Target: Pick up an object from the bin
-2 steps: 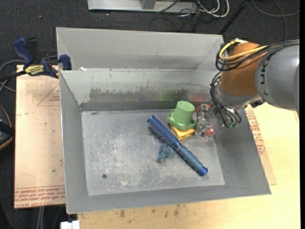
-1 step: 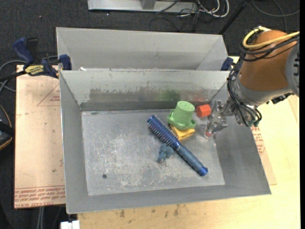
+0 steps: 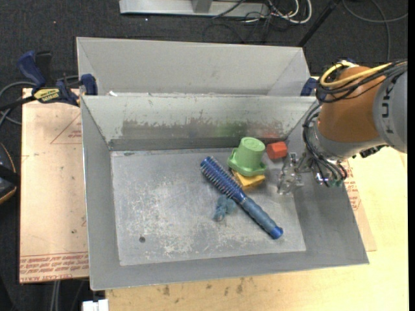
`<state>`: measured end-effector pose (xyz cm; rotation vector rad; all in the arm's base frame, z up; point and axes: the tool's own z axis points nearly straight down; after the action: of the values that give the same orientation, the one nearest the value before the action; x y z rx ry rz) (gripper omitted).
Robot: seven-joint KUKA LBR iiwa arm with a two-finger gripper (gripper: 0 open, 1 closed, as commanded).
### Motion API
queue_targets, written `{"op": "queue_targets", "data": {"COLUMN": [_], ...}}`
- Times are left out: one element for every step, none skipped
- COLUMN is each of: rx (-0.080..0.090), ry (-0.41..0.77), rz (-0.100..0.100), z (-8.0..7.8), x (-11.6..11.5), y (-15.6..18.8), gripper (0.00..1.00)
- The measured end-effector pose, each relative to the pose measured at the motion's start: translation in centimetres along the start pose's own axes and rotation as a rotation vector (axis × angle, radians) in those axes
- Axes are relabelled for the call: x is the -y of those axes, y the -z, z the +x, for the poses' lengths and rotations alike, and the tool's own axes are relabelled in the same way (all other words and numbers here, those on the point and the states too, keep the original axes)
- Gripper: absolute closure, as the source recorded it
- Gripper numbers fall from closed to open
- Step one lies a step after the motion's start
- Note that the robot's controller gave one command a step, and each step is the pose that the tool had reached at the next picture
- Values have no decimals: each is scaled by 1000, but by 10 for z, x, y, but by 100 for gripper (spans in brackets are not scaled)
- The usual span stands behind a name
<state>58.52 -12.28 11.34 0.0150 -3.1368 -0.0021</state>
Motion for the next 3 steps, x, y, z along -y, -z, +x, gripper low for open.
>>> {"op": "queue_targets", "data": {"rx": [7, 11, 18], "ry": [-109, -188, -192], "rz": [0, 0, 1], "z": [-20, -29, -74], "x": [-6, -11, 4], "y": [-32, -4, 54], "gripper": [100, 100, 100]}}
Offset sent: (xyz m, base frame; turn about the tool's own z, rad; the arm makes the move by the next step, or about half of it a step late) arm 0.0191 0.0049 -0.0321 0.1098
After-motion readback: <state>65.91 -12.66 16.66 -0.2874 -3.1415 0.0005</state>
